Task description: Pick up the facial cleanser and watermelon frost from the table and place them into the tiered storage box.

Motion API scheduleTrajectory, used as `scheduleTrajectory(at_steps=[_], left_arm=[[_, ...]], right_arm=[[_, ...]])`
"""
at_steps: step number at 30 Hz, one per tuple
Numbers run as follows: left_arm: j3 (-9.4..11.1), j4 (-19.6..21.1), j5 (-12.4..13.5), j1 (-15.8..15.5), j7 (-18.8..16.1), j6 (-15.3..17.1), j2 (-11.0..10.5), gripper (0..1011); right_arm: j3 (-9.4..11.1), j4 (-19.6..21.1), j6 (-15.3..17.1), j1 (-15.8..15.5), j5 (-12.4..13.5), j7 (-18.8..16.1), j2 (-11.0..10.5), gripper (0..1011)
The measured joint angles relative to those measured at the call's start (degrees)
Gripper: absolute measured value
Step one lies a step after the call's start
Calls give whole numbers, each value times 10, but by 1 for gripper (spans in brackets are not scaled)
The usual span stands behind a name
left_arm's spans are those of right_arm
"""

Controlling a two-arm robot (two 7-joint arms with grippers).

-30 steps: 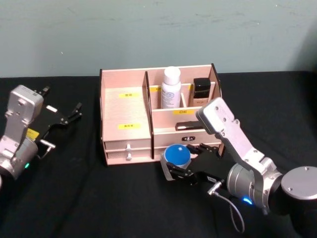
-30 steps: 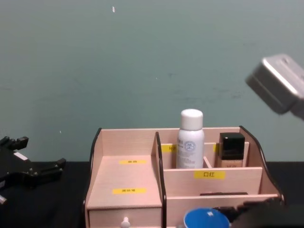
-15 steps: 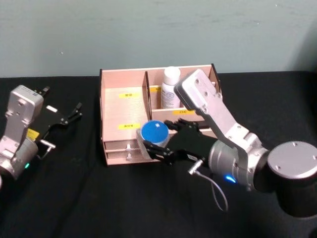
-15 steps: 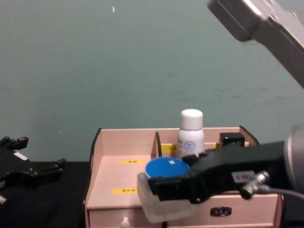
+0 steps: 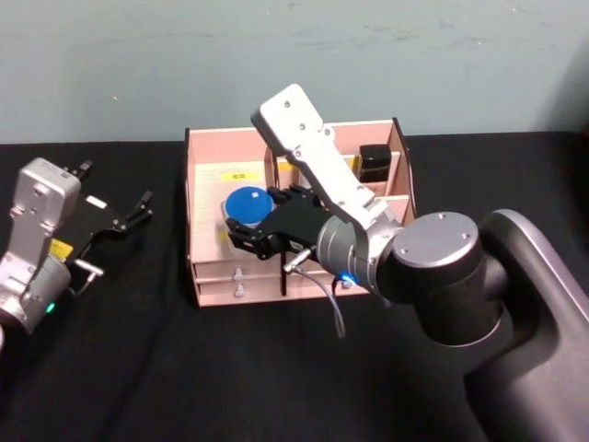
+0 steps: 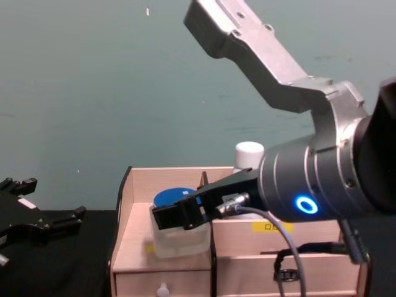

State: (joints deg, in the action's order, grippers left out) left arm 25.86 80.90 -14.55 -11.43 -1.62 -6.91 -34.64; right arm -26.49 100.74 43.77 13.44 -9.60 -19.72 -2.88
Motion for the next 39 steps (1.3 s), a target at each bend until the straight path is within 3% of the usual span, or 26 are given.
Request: scheduleTrajectory(at_steps=[16, 39], left_arm=[[0, 0, 0, 0, 0, 0, 0, 1001], [0, 0, 0, 0, 0, 0, 0, 1001]], right_arm=[[9, -21, -3, -2, -26, 11, 28, 704], [25, -33, -23, -7, -48, 2, 55, 704]])
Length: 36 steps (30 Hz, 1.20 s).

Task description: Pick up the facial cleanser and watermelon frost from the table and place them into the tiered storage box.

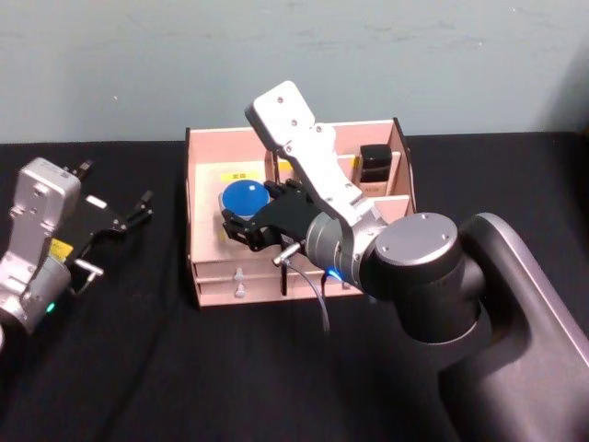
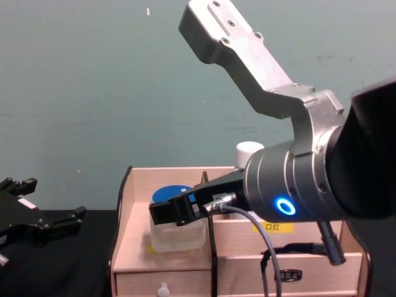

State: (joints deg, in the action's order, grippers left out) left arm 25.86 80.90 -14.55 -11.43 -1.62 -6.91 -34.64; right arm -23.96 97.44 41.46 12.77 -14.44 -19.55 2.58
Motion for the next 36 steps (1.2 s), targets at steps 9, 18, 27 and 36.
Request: scheduleTrajectory(at_steps=[9, 18, 27, 36], left_arm=[[0, 0, 0, 0, 0, 0, 0, 1001], [0, 0, 0, 0, 0, 0, 0, 1001], [0, 0, 0, 0, 0, 0, 0, 1001], [0, 0, 0, 0, 0, 0, 0, 1001]], right_arm=[[2, -11, -4, 0, -13, -3, 6, 704], [2, -10, -4, -1, -12, -3, 5, 739], [2, -9, -4, -1, -11, -3, 5, 960], [7, 11, -21, -7, -11, -13, -1, 1000]])
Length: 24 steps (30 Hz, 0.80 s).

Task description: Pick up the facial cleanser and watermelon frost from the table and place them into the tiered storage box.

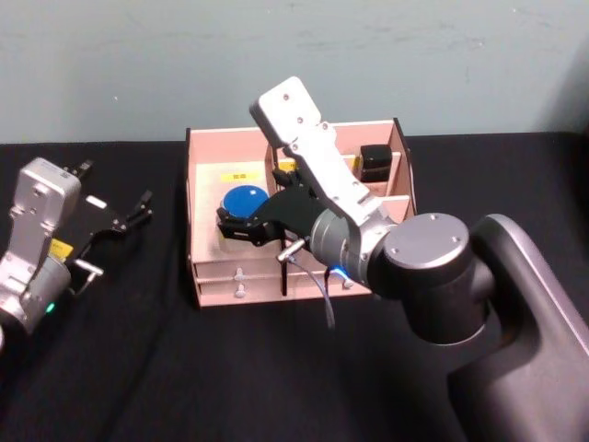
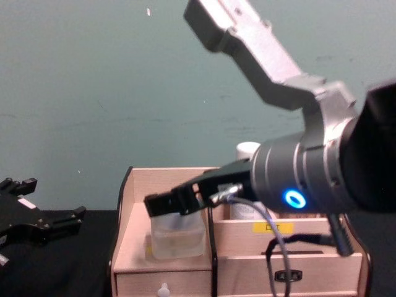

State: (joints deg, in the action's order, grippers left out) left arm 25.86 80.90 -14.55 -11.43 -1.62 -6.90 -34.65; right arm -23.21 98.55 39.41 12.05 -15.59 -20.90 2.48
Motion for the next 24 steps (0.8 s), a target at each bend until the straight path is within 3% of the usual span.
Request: scheduleTrajectory(at_steps=[13, 20, 24], left_arm=[[0, 0, 0, 0, 0, 0, 0, 1001], [0, 0, 0, 0, 0, 0, 0, 1001], [0, 0, 0, 0, 0, 0, 0, 1001]], right_arm=[[8, 97, -52, -36, 14, -12, -35, 1000], [36, 166, -93, -69, 21, 14, -63, 1000], [54, 177, -103, -76, 22, 26, -71, 1000]])
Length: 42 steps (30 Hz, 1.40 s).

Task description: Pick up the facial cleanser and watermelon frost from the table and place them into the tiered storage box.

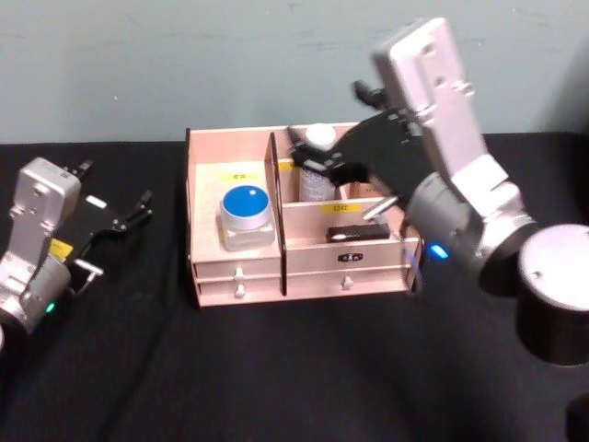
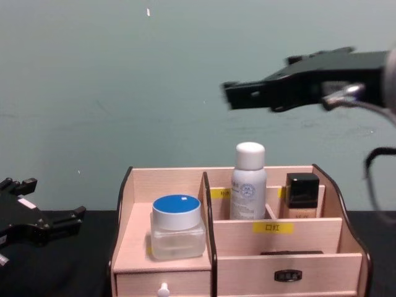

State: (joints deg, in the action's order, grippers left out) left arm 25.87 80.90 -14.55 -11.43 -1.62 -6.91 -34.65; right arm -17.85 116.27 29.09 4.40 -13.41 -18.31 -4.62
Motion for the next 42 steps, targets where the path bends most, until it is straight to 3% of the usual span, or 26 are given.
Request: scheduleTrajectory(at_steps=[4, 9, 18, 28, 42], left_arm=[[0, 0, 0, 0, 0, 0, 0, 1001], [0, 0, 0, 0, 0, 0, 0, 1001], [0, 0, 0, 0, 0, 0, 0, 1001], [0, 0, 0, 0, 0, 0, 0, 1001], [0, 0, 0, 0, 0, 0, 0, 1001]], right_arm=[[33, 7, -20, -6, -2, 25, -10, 1000], [57, 4, -31, -6, -2, 38, -12, 1000], [104, -49, -46, -6, -13, 80, -3, 1000], [134, -122, -71, 8, -50, 126, 8, 1000], [153, -197, -82, 24, -60, 123, 19, 1000]])
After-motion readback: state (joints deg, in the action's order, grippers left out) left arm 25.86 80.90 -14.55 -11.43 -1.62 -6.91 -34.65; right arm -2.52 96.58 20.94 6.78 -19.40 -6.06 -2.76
